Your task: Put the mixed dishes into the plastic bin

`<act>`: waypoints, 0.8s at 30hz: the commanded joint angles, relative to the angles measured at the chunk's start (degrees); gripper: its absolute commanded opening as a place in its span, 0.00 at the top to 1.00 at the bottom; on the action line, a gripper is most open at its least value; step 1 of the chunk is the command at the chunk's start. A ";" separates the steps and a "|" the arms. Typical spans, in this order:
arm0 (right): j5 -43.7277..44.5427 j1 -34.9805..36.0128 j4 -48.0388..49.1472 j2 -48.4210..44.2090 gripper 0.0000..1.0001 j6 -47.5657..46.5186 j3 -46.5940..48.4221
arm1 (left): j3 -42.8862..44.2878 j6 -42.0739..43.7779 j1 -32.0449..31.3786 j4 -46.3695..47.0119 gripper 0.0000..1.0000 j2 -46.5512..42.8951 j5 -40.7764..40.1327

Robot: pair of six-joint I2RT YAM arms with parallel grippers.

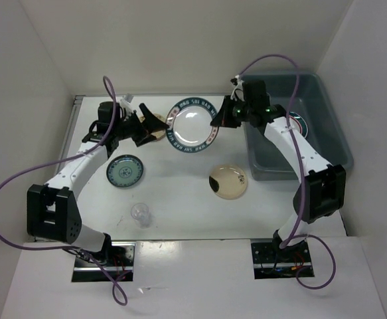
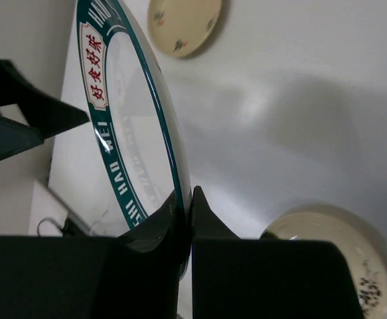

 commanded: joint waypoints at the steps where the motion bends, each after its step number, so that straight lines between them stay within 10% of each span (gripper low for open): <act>1: 13.11 -2.56 -1.79 -1.08 0.99 -0.45 10.87 | 9.28 9.51 1.76 -7.52 0.00 0.21 -16.66; 12: 36.42 -26.98 -6.55 1.39 0.99 3.06 12.83 | 5.26 16.73 9.68 -9.58 0.00 1.61 -17.86; 24: 46.62 -29.03 -10.15 14.46 0.99 4.12 13.00 | 2.09 25.25 12.04 -15.47 0.00 4.16 -28.76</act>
